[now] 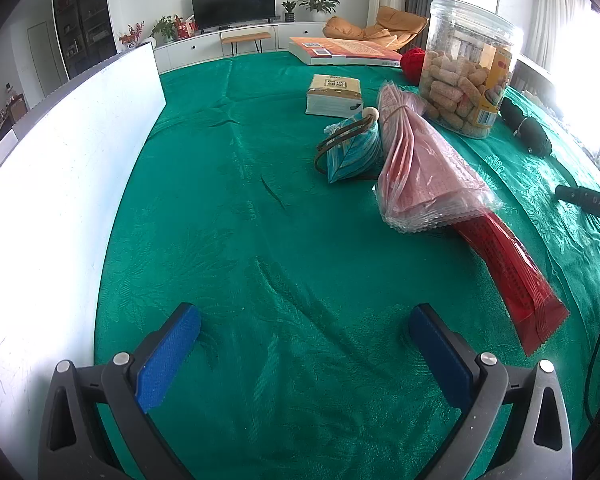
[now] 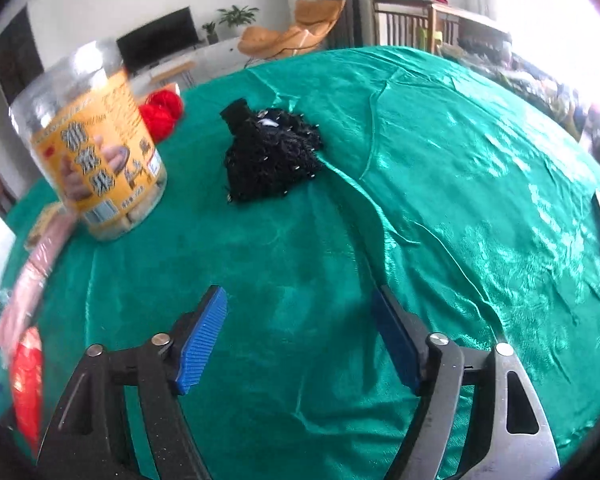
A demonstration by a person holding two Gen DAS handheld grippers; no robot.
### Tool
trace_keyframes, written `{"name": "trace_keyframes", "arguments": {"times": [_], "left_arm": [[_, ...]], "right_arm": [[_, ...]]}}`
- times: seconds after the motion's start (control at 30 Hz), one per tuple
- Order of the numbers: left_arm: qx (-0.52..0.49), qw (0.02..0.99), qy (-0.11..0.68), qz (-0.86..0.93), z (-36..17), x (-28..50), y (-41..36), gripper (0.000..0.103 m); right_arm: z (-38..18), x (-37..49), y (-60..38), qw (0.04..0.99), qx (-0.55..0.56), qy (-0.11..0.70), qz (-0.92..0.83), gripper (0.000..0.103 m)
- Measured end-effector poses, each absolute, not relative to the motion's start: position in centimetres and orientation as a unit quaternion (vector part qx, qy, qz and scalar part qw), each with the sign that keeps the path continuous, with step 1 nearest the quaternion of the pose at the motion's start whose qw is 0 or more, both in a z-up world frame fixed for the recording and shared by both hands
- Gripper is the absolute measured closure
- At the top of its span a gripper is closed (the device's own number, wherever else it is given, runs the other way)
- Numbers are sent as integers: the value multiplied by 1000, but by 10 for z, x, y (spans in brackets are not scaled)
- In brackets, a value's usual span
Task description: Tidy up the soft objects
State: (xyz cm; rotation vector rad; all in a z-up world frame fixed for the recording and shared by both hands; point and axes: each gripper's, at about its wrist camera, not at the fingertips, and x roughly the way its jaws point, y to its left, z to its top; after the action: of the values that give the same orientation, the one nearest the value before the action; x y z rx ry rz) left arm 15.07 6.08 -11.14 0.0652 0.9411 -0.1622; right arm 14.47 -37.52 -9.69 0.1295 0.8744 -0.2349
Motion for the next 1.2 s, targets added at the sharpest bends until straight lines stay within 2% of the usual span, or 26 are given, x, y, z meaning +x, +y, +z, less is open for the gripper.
{"name": "trace_keyframes", "arguments": {"times": [0.27, 1.2], "left_arm": [[31, 888, 453, -78, -111, 151, 61, 0], [31, 888, 453, -79, -111, 151, 61, 0]], "right_arm": [[-98, 147, -370, 895, 45, 429, -108, 17], [-99, 149, -372, 895, 46, 429, -109, 16]]}}
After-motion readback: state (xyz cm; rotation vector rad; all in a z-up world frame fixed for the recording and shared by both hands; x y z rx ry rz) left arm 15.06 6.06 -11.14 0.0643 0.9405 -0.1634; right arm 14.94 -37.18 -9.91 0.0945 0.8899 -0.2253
